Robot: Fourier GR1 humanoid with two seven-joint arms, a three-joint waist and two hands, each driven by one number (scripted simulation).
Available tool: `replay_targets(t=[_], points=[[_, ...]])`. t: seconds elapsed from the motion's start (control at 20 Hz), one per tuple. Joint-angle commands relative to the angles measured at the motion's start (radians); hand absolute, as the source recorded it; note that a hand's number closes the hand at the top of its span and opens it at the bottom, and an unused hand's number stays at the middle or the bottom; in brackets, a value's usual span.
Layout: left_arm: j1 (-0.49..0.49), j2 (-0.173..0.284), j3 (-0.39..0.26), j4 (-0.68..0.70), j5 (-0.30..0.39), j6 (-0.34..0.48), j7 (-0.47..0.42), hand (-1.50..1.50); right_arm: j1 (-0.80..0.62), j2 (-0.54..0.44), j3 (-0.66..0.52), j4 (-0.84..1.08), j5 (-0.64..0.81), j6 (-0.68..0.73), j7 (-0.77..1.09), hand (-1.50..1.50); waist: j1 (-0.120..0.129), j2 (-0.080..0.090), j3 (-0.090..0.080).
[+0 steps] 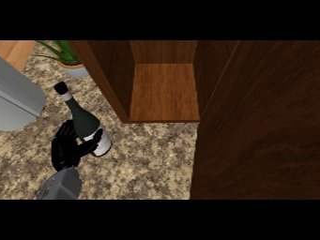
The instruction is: Pick up the wine, place it into the cabinet and close the cabinet
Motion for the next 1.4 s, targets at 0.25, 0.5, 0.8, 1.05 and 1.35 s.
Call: replay_targets(t=[0.25, 0.5, 0.8, 1.05, 1.35], points=[[0.186, 0.040, -0.144, -0.161, -0.045, -0.336, -0.118, 1.50, 0.041, -0.009, -0.016, -0.198, -0.056, -0.013, 0.069, -1.50, 0.009, -0.004, 0.001], [0.309, -0.009, -0.207, -0.326, -0.042, -0.387, -0.145, 1.50, 0.022, -0.028, -0.045, -0.239, -0.091, -0.006, 0.136, -1.50, 0.014, -0.004, 0.001], [0.342, -0.026, -0.314, -0.605, 0.010, -0.301, 0.085, 1.50, 0.095, -0.009, 0.011, -0.225, -0.033, 0.001, 0.078, -1.50, 0.007, -0.006, 0.001], [0.328, -0.026, -0.447, -0.717, -0.009, -0.151, 0.142, 1.50, 0.058, -0.004, -0.042, -0.225, -0.096, 0.018, 0.077, -1.50, 0.003, -0.004, 0.001], [0.238, -0.027, -0.592, -0.901, -0.010, 0.077, 0.350, 1.50, 0.042, 0.011, -0.038, -0.181, -0.083, 0.022, 0.092, -1.50, 0.003, -0.002, 0.001]])
